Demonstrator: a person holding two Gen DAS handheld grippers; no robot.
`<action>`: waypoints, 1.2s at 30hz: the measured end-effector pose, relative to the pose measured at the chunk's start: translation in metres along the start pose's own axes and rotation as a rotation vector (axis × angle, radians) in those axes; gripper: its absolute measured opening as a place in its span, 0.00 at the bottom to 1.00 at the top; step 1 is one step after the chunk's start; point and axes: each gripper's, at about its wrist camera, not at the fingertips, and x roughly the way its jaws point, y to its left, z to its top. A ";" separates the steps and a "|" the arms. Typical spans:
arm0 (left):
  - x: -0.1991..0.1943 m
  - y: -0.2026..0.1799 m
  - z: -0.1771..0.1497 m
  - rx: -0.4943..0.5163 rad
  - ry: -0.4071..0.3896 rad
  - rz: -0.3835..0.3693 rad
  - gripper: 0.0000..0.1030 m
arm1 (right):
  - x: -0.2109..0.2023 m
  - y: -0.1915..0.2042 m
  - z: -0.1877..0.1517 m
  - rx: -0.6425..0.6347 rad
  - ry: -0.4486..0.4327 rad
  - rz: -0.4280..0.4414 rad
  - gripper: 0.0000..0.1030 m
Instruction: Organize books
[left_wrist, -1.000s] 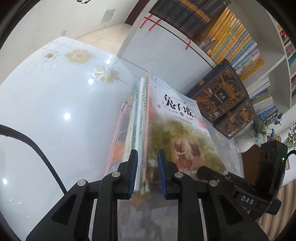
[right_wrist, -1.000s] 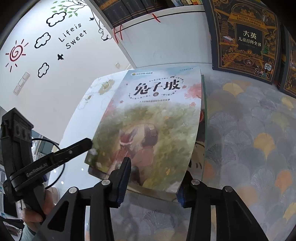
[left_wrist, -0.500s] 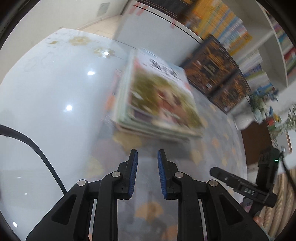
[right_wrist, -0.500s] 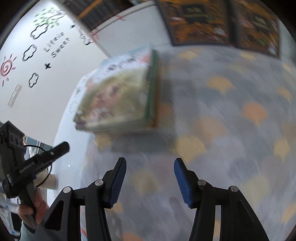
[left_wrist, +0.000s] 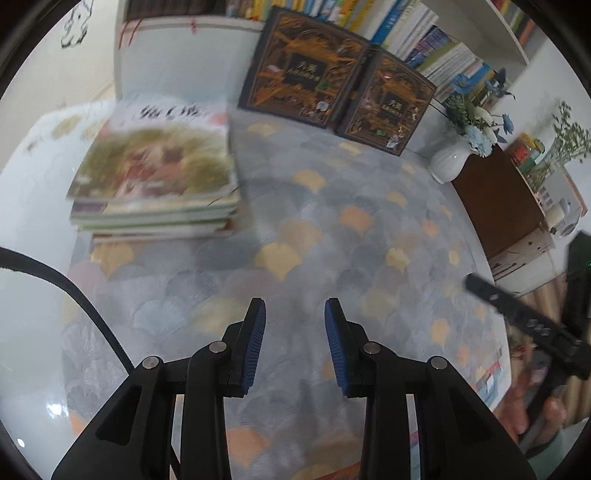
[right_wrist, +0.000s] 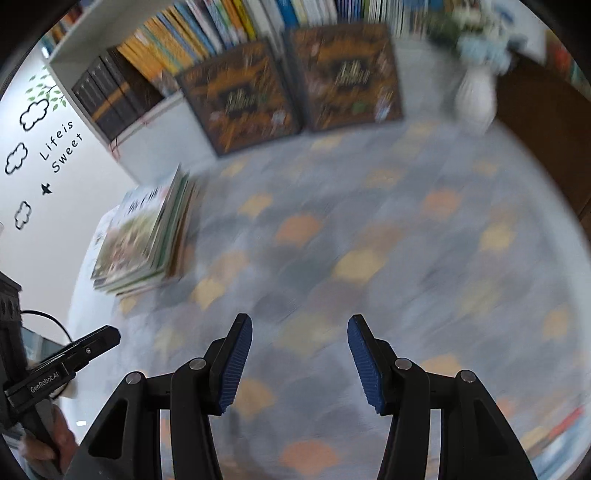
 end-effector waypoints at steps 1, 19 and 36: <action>-0.001 -0.005 0.000 -0.003 -0.005 0.007 0.31 | -0.012 -0.003 0.004 -0.017 -0.027 -0.020 0.55; 0.004 -0.120 -0.025 -0.034 -0.035 -0.003 0.54 | -0.078 -0.036 0.028 -0.203 -0.157 -0.006 0.68; 0.005 -0.148 -0.039 -0.050 -0.094 0.087 0.60 | -0.080 -0.070 0.010 -0.200 -0.125 0.036 0.69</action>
